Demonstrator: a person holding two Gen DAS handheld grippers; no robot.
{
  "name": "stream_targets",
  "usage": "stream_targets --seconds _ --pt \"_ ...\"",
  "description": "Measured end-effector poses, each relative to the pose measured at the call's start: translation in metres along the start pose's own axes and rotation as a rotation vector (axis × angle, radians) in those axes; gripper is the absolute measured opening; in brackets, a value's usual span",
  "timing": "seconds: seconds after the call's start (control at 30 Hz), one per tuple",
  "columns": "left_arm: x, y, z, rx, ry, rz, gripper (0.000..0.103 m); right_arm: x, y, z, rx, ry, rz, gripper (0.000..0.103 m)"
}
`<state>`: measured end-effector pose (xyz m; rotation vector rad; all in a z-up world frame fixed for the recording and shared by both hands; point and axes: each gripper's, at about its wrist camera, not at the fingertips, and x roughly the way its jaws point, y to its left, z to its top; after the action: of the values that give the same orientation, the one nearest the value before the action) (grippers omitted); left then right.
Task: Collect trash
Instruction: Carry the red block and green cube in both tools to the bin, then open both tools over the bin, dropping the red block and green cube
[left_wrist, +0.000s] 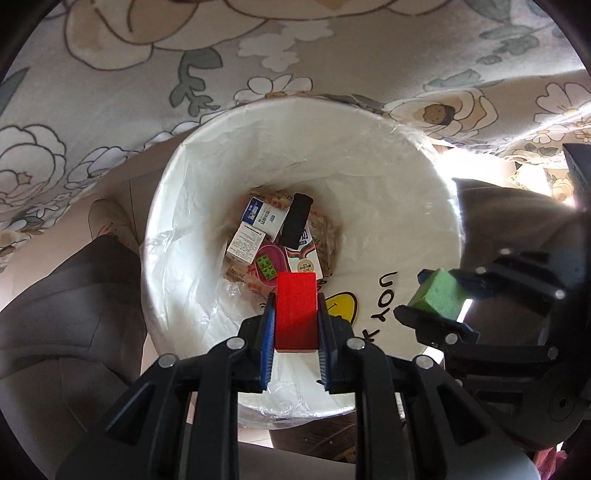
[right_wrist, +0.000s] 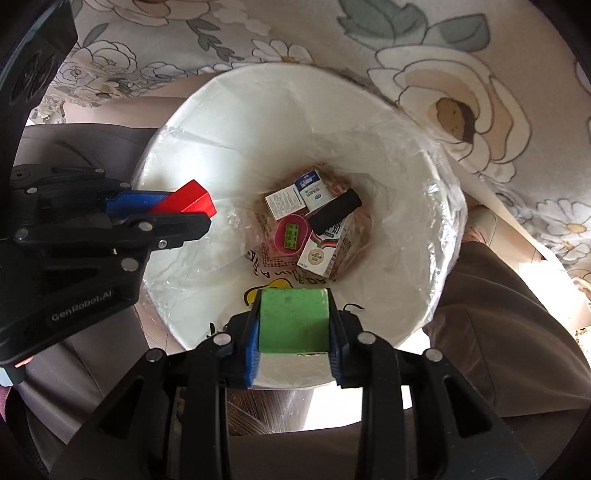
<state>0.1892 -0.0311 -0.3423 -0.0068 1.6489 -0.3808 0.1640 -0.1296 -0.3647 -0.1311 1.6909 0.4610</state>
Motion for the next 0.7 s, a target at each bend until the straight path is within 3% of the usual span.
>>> stream_targets --seconds 0.37,0.7 --pt "0.032 0.006 0.012 -0.051 0.046 -0.018 0.022 0.036 0.007 0.006 0.004 0.081 0.015 0.031" --pt "0.041 0.006 0.015 -0.080 0.064 -0.058 0.022 0.050 -0.002 0.011 0.063 0.094 0.051 0.031"
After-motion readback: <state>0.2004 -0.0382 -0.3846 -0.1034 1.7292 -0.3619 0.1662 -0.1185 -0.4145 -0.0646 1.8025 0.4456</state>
